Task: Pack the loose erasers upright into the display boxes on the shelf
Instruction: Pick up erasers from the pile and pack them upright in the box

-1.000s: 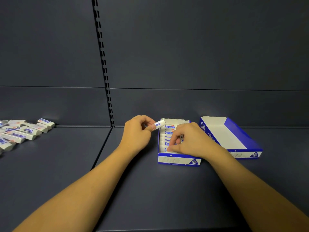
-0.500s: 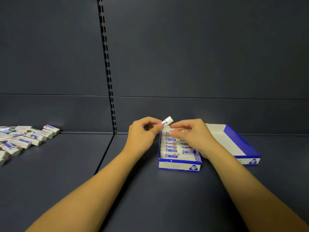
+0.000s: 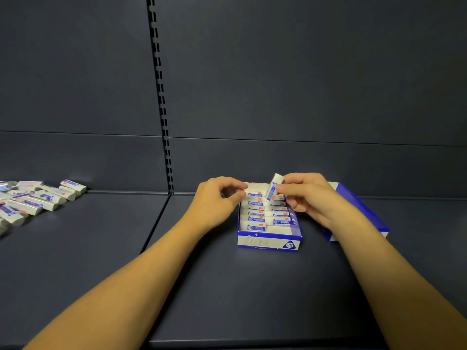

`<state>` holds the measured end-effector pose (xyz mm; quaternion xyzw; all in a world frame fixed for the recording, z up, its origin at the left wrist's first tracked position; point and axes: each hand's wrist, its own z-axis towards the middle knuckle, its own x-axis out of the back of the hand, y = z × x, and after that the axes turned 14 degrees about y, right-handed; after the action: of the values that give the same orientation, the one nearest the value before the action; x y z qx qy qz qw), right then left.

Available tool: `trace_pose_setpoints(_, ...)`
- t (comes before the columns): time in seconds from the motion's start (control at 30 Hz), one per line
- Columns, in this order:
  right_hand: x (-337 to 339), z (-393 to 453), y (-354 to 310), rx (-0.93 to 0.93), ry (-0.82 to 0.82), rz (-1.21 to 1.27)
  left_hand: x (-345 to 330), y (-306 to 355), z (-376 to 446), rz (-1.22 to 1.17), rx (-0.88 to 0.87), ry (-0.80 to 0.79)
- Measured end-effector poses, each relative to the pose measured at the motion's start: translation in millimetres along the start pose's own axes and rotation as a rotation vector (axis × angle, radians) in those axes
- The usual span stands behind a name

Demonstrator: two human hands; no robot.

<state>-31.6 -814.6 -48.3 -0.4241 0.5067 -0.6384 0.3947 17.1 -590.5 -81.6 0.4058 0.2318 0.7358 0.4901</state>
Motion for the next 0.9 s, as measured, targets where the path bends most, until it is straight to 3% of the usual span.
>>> trace_pose_setpoints(0.23,14.4,-6.2,-4.8,0.024,-0.141,-0.484,-4.2,-2.6,-1.8,0.141,-0.074,-0.099)
trace_pose_setpoints(0.53,3.5,-6.6,-7.4,0.294,-0.221,-0.986,-6.7,-1.4,-4.6,0.216,-0.116,-0.13)
trace_pose_setpoints(0.9,-2.6,-10.0,-11.5,0.433,-0.225,-1.118,-6.0,-0.6,-5.9,0.198,-0.111,-0.143)
